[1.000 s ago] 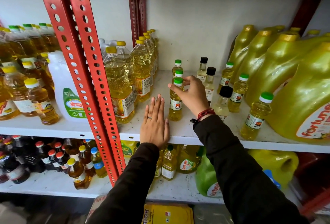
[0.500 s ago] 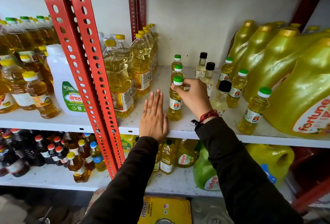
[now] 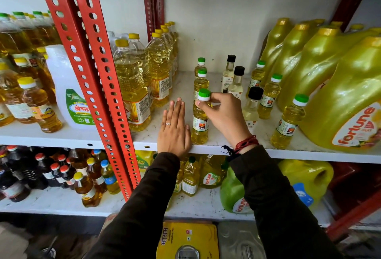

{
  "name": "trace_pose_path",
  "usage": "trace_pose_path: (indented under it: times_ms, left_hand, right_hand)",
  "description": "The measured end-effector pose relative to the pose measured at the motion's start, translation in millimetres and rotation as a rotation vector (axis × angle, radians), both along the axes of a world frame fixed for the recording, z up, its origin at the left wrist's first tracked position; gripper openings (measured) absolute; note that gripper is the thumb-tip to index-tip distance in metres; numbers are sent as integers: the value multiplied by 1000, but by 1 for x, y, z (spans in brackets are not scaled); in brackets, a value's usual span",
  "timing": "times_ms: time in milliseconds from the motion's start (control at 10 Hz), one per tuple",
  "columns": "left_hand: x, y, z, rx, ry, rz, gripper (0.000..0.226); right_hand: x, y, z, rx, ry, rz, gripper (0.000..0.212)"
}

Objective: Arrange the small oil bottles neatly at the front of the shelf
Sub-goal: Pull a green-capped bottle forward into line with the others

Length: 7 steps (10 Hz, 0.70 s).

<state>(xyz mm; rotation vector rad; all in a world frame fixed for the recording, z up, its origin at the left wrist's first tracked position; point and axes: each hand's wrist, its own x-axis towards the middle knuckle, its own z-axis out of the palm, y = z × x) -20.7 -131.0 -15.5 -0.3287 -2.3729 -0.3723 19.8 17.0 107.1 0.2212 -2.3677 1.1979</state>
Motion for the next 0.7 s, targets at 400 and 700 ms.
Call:
trace_pose_path:
  times_ms: [400,700]
  left_hand:
    - [0,-1,1,36,-21,-28,69]
    - [24,-2,45,296,104,-54,66]
  right_hand:
    - [2,0,-3,-3,-20,23,39]
    - [20,10,14,-62,206,49,57]
